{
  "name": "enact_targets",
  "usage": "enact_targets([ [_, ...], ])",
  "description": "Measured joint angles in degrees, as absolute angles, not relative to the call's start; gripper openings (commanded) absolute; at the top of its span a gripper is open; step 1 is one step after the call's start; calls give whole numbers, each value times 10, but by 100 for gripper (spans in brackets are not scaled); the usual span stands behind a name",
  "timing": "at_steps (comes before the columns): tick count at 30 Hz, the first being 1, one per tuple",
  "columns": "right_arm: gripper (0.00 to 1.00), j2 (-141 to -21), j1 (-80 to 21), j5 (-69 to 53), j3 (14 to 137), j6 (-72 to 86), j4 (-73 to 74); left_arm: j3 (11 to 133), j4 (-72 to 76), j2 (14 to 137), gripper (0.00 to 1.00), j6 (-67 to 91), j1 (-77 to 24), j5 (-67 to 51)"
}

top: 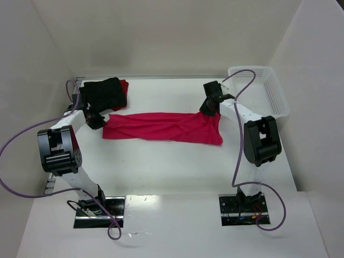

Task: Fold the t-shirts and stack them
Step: Fold the other side of the tshirt into a rectangle

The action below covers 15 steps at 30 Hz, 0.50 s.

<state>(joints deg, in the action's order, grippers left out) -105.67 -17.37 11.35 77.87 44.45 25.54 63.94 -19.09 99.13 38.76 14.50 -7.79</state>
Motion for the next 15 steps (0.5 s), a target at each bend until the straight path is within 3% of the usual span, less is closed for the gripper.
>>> enact_targets([
  [8, 23, -1064, -174, 105, 770, 432, 227, 662, -188, 994, 69, 364, 145, -78],
  [11, 38, -1064, -173, 102, 768, 424, 216, 681, -188, 994, 84, 351, 145, -82],
  [12, 51, -1064, -172, 102, 768, 423, 214, 687, -188, 994, 90, 346, 145, -86],
  [15, 64, -1064, -170, 101, 768, 413, 209, 704, -185, 994, 94, 326, 142, -110],
])
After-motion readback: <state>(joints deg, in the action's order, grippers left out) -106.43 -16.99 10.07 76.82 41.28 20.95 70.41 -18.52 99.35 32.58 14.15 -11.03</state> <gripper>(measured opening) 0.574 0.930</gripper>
